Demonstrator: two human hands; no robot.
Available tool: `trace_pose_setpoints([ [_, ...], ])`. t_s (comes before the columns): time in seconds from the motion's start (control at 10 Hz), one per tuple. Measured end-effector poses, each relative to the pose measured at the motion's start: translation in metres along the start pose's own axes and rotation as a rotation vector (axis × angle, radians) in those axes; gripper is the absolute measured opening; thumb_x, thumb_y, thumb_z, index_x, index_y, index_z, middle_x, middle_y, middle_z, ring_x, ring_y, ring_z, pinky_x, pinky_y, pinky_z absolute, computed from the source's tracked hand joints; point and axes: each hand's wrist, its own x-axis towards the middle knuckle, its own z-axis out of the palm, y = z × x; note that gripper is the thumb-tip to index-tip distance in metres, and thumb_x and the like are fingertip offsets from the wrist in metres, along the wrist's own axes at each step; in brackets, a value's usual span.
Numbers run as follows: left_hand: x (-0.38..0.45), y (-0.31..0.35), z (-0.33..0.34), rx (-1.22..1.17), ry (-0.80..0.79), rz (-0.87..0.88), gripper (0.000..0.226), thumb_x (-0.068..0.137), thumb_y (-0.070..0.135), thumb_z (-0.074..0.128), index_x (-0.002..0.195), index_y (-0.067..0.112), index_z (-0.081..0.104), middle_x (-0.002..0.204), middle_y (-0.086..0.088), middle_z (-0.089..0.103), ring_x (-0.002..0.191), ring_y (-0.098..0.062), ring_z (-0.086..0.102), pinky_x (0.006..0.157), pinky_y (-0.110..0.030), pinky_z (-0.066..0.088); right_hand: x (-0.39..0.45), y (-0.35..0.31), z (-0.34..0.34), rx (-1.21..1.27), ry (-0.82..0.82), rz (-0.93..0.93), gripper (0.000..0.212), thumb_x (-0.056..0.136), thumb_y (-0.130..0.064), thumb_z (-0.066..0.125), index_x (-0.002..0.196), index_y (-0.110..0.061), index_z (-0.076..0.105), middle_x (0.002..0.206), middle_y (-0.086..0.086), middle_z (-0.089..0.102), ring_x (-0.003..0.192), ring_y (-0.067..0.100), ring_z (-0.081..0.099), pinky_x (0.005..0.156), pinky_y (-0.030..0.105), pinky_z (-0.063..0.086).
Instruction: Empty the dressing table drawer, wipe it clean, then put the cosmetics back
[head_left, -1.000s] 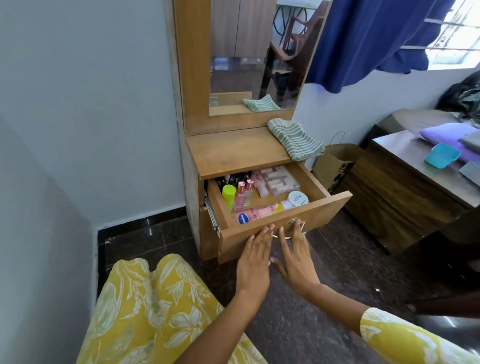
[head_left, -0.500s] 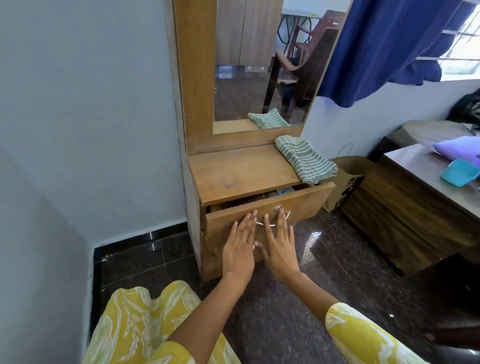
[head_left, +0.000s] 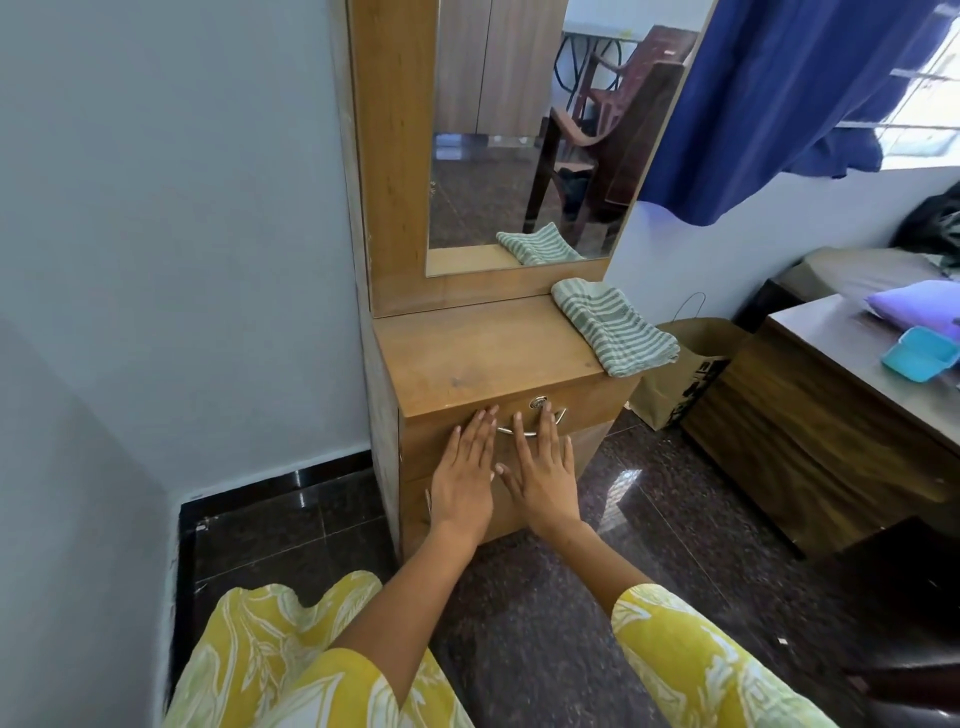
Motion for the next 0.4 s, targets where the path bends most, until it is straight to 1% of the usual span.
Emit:
trace_pose_setpoints([
  [0.1, -0.005, 0.005, -0.009, -0.067, 0.014, 0.001, 0.062, 0.104, 0.029, 0.016, 0.140, 0.003, -0.026, 0.144, -0.012, -0.039, 0.131, -0.023, -0.035, 0.109, -0.038, -0.020, -0.004, 0.002, -0.002, -0.009, -0.007, 0.002, 0.069, 0.098, -0.053, 0.024, 0.150, -0.022, -0.009, 0.157, 0.012, -0.019, 0.147, 0.025, -0.012, 0.118, 0.044, 0.005],
  [0.2, -0.015, 0.004, -0.020, -0.077, 0.025, -0.002, 0.062, 0.104, 0.029, 0.016, 0.142, 0.003, -0.025, 0.143, -0.012, -0.040, 0.131, -0.022, -0.036, 0.108, -0.037, -0.021, -0.013, -0.002, -0.010, 0.079, 0.060, 0.043, 0.066, 0.100, -0.047, 0.025, 0.151, -0.015, -0.004, 0.159, 0.008, -0.011, 0.148, 0.021, -0.006, 0.119, 0.036, 0.002],
  [0.3, -0.023, 0.000, -0.034, -0.078, 0.085, 0.029, 0.062, 0.104, 0.029, 0.015, 0.141, 0.004, -0.027, 0.142, -0.010, -0.042, 0.130, -0.020, -0.038, 0.107, -0.036, -0.024, -0.016, -0.007, -0.018, 0.177, 0.235, 0.029, 0.063, 0.101, -0.038, 0.029, 0.150, -0.008, 0.004, 0.158, 0.005, -0.007, 0.148, 0.020, -0.004, 0.120, 0.033, 0.004],
  [0.4, -0.023, -0.005, -0.050, -0.167, 0.160, 0.054, 0.061, 0.104, 0.028, 0.015, 0.141, 0.007, -0.028, 0.142, -0.006, -0.043, 0.131, -0.016, -0.038, 0.106, -0.036, -0.026, -0.013, -0.014, -0.038, 0.185, 0.391, -0.011, 0.060, 0.100, -0.030, 0.035, 0.149, -0.004, 0.011, 0.156, 0.008, -0.001, 0.147, 0.022, 0.002, 0.119, 0.036, 0.009],
])
